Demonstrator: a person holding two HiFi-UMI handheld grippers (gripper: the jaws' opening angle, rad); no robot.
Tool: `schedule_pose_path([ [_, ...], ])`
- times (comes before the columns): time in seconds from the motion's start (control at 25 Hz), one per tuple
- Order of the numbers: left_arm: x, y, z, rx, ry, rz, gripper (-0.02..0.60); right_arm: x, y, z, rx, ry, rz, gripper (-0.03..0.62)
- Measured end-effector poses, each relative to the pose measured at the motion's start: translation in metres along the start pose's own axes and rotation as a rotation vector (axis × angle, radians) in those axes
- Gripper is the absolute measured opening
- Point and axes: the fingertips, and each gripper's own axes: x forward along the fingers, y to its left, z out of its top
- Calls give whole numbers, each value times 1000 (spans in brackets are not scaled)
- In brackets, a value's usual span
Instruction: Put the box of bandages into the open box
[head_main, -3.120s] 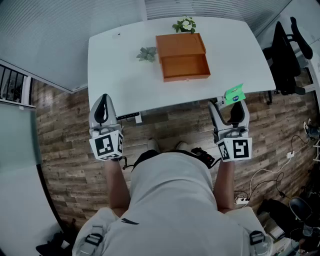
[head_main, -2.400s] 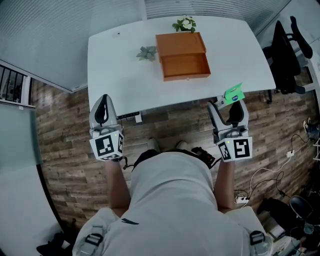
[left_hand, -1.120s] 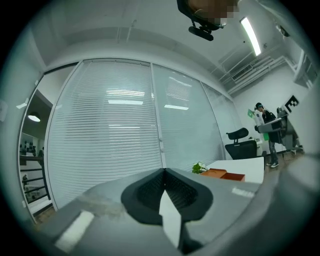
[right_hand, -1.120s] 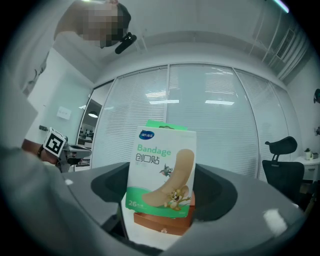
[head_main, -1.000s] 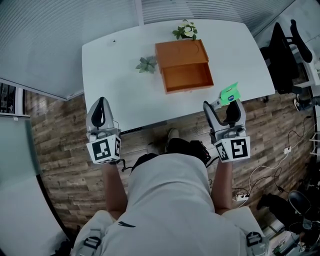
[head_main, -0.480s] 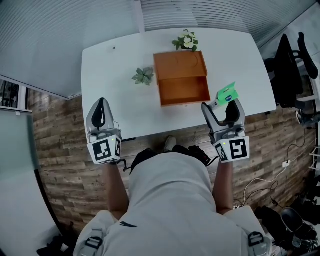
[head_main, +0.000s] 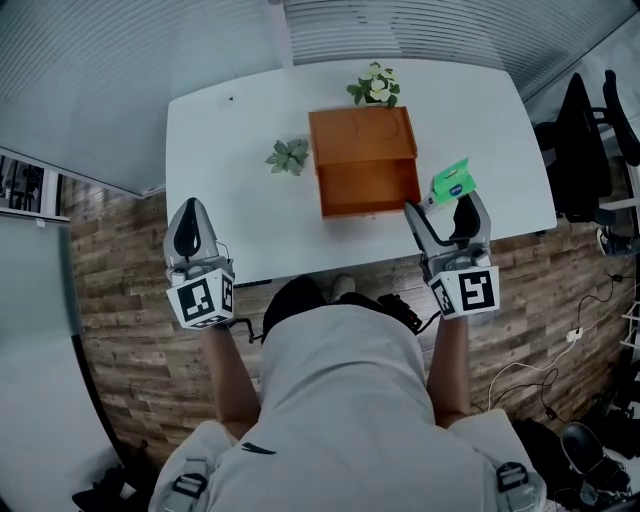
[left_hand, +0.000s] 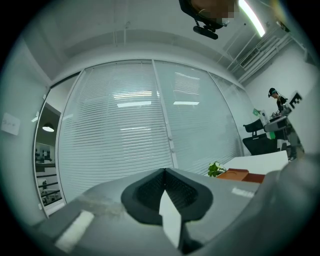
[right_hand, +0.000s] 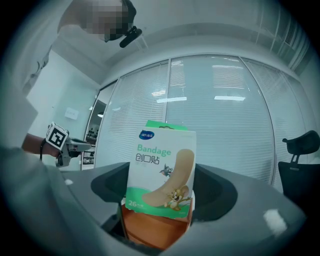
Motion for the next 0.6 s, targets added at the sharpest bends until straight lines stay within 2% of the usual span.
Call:
schedule_pose_path([
  [0.36,23,2,4,2,-12,-34,6,22,2,-14,-51,54,5,377],
  [0.48,25,4,4,0,-8,-42,6,35,0,-27,-119,109,13,377],
  [0.6,25,8,1,2,-1,-44,6,52,5,-46,-243,192,43,377],
])
